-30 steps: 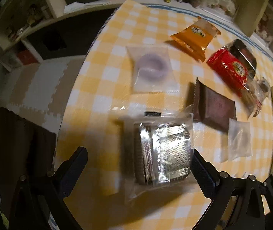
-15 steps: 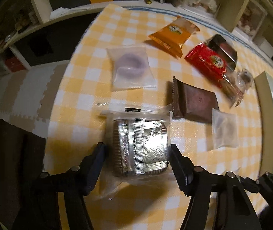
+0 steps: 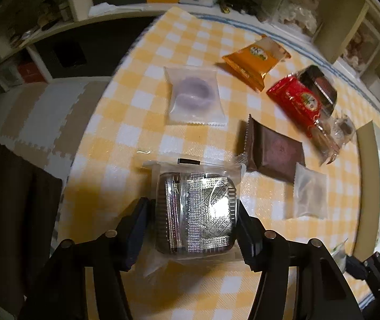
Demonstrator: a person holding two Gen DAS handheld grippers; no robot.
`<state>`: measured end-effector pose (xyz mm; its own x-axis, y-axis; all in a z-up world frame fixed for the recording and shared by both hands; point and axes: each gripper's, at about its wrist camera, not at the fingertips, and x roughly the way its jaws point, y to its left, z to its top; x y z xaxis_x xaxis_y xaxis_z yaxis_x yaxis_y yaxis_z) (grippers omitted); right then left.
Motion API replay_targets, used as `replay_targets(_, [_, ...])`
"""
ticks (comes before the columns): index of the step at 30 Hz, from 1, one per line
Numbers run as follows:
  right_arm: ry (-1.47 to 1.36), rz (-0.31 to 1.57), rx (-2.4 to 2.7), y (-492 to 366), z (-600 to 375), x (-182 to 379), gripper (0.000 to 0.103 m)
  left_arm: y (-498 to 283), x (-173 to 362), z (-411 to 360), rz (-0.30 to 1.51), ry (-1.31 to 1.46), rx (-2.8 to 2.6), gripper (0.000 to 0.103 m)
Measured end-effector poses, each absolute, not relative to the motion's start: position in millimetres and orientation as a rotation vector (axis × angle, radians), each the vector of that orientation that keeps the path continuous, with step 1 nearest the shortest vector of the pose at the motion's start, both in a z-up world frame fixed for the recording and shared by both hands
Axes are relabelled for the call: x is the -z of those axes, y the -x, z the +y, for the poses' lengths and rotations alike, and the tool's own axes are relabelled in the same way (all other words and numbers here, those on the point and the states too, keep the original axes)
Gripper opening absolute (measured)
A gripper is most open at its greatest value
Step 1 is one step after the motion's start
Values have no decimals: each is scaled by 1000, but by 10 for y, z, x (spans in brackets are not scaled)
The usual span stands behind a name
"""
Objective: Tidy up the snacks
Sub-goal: 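Grasp the green-leaf candy with the right tool while the left grasps the silver foil cake pack, then carry both packs over the white tray and open both tools to release them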
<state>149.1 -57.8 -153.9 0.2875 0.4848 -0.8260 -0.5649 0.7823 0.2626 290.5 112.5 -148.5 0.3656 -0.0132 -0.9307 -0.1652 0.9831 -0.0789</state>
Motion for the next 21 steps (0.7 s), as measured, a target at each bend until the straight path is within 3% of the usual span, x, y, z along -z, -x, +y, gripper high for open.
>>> replay_targets(21, [-34,851,-580,-1731,-1184,618,35,-2021,250,623,878,128,18,58])
